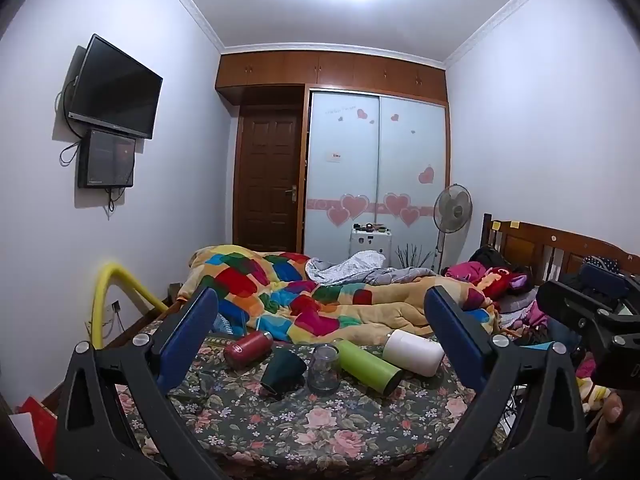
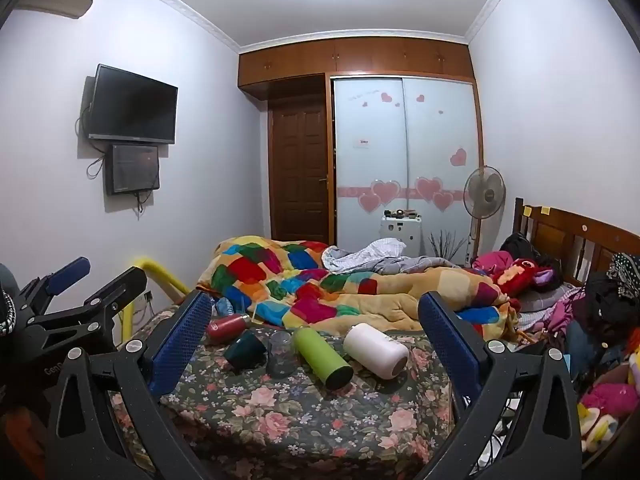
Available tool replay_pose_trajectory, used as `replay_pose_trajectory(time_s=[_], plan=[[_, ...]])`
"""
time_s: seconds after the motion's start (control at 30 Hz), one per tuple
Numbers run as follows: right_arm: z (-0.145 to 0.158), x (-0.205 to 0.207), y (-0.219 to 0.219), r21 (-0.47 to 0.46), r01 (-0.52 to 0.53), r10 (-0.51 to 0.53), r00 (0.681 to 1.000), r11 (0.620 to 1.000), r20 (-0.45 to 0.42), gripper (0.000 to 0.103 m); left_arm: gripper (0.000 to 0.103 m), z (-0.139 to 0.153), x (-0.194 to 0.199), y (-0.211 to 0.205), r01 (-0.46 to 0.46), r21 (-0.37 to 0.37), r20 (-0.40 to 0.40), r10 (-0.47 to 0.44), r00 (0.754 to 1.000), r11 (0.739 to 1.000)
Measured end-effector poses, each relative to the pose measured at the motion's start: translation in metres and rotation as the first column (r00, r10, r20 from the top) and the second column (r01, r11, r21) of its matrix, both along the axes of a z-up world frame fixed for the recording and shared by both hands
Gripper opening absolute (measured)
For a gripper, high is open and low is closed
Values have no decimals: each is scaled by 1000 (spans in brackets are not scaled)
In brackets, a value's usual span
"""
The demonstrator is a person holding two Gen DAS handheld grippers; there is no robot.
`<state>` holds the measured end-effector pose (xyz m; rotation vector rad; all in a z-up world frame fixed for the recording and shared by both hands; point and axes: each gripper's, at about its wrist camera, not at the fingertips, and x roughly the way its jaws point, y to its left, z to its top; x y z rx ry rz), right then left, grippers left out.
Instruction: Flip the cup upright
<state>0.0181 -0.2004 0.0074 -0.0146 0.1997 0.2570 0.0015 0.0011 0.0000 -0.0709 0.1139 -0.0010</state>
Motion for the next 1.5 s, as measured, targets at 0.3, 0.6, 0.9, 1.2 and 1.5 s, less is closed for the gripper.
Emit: replay_pose_trajectory(time_s=[0.3,0.6,0.9,1.2,1.5], plan=[[0,2,2,-3,1,-1,1000,1000,-11,103,103,2,-5,0,4,3,1,-4,1000,1000],[1,-2,-1,0,3,-3,1000,1000,-19,103,103,0,1,-1,6,8,-10,-6,1000,1000],[-2,0,-2,5,3,-3,1000,1000,-23,103,103,1,1,0,9,7,-10,-9,1000,1000],[-2,1,-3,6,2,-2,1000,1000,-25,103,103,2,3,0,12,14,-9,-11,1000,1000],[-4,0,-4,8,3,-3,1000,1000,-26,103,103,2,3,-1,13,17,-8,-13,1000,1000]])
